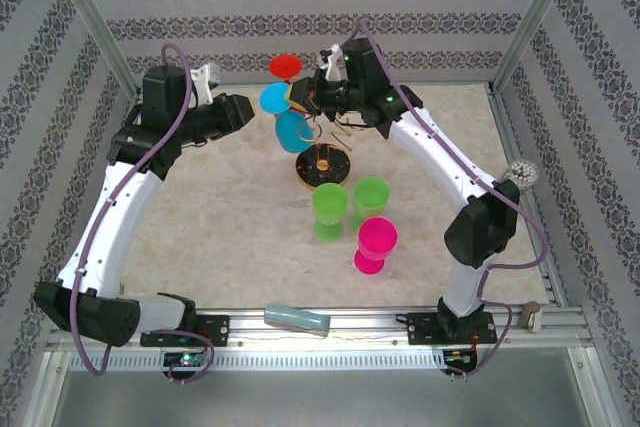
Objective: Take the wine glass off the wine glass rack
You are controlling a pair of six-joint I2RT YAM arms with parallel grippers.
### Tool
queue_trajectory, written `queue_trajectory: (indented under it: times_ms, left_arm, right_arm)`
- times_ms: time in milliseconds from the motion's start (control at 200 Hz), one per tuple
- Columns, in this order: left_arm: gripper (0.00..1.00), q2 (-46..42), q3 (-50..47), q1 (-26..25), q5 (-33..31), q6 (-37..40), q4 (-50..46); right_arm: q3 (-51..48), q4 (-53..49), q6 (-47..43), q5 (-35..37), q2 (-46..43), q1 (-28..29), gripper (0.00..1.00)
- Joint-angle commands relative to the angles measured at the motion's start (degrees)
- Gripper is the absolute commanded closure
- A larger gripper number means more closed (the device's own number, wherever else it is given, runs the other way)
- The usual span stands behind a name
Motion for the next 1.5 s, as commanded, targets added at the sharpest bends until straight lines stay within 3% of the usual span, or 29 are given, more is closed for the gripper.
queue_trajectory:
  times_ms: [0, 824, 1494]
  left_arm:
    - [0.75, -1.7, 0.5, -0.5, -1.0, -0.5, 2.1]
    - [0.72, -3.2, 0.5, -0.5, -1.5, -0.2, 2.3]
    - [0.71, -3.6, 0.2, -0.4, -1.7, -0.2, 2.3]
  right_arm:
    - [-0.5, 4.2, 1.3, 0.2, -2.7, -0.7, 1.00]
    - [-7.5, 18.0, 14.0, 1.3, -3.3, -2.2, 1.00]
    - [-7.3, 18.6, 15.1, 2.9, -3.4, -2.5, 1.00]
